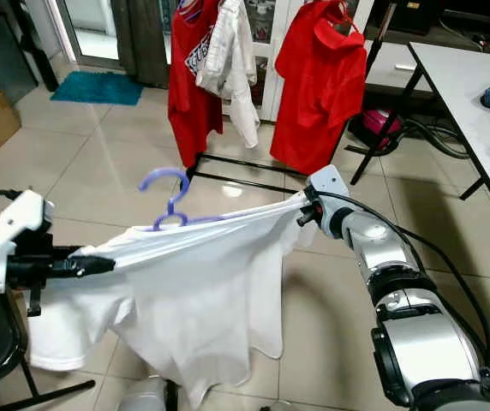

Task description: Hang hanger

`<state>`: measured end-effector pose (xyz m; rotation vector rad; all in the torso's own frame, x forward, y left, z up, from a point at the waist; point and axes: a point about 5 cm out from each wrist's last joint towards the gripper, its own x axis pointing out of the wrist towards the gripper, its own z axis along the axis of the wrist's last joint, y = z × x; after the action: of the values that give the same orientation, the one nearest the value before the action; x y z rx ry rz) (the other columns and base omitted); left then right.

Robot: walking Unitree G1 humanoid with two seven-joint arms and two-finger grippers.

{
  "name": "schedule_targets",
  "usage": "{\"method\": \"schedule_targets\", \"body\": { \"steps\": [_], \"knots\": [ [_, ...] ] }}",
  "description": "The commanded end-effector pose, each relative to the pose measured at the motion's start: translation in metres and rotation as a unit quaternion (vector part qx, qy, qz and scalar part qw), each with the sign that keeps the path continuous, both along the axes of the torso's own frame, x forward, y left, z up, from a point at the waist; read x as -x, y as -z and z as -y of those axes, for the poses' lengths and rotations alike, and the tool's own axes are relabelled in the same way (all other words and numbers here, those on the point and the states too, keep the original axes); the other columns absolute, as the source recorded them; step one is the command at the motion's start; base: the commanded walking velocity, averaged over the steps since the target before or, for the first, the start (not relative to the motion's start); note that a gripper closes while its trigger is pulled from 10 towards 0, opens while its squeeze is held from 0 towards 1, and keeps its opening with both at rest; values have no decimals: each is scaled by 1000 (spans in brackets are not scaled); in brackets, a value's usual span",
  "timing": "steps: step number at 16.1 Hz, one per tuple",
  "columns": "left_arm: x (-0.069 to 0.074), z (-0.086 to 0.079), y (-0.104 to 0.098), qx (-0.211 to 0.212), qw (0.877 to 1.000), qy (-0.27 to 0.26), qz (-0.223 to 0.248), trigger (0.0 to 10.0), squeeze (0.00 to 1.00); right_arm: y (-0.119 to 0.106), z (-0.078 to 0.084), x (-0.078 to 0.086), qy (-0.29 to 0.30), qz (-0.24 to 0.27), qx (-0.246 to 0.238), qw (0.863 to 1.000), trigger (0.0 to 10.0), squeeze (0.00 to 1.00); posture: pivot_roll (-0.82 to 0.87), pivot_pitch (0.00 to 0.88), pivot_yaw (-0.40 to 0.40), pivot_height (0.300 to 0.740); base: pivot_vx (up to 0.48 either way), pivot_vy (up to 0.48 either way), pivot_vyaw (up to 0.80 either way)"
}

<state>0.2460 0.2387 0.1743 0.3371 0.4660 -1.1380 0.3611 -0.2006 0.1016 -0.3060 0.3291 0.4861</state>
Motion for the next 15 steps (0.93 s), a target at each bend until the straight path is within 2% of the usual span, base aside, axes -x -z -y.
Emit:
{"method": "schedule_targets", "body": {
  "steps": [1, 3, 4, 5, 6, 7, 8, 9, 10, 11, 12, 13, 15],
  "knots": [
    [-3, -8, 0, -40, 999, -16, 14, 0, 0, -14, 14, -5, 15, 22, 7, 1000, 0, 0, 30, 31, -33, 740, 0, 0, 0],
    [-16, -3, -3, -42, 997, -28, 55, 0, 0, -22, -3, -5, -62, 35, 15, 997, 0, 0, 30, 31, -33, 740, 0, 0, 0],
    [-18, 3, -2, -43, 997, -16, 61, 0, 0, -24, -15, -4, -109, 32, 15, 993, 2588, 0, 29, 29, -30, 740, 0, 0, 0],
    [-19, 8, 0, -48, 997, -3, 59, 0, 0, -26, -23, -4, -131, 31, 16, 991, 6824, 0, 27, 28, -26, 740, 0, 0, 0],
    [-18, 18, 7, -53, 997, 28, 49, 0, 0, -30, -38, -5, -175, 26, 21, 984, 10000, 0, 21, 27, -17, 740, 0, 0, 0],
    [-17, 28, 13, -53, 996, 53, 41, 0, 0, -33, -50, -6, -210, 15, 28, 977, 10000, 0, 15, 26, -10, 740, 0, 0, 0],
    [-17, 36, 17, -55, 995, 68, 37, 0, 0, -37, -61, -7, -248, 5, 40, 968, 10000, 561, 12, 24, -7, 740, 0, 0, 0],
    [-19, 39, 19, -60, 995, 71, 38, 0, 0, -38, -72, -5, -296, -17, 66, 953, 10000, 1000, 9, 23, -4, 740, 0, 0, 0],
    [-20, 38, 20, -63, 995, 71, 38, 0, 0, -37, -74, -4, -312, -26, 80, 946, 10000, 1000, 9, 23, -4, 740, 0, 0, 0],
    [-22, 36, 20, -72, 994, 66, 40, 0, 0, -34, -77, -1, -344, -51, 124, 929, 10000, 1000, 5, 21, -5, 740, 0, 0, 0],
    [-22, 35, 19, -74, 994, 65, 40, 0, 0, -33, -76, -1, -349, -57, 139, 925, 10000, 1000, 5, 21, -5, 740, 0, 0, 0],
    [-21, 32, 20, -77, 994, 63, 35, 0, 0, -31, -73, -2, -353, -70, 179, 916, 10000, 1000, 9, 18, -18, 740, 0, 0, 0],
    [-18, 31, 23, -79, 995, 61, 27, 0, 0, -30, -68, -2, -365, -86, 218, 901, 10000, 1000, 11, 16, -22, 740, 0, 0, 0]
  ]
}}
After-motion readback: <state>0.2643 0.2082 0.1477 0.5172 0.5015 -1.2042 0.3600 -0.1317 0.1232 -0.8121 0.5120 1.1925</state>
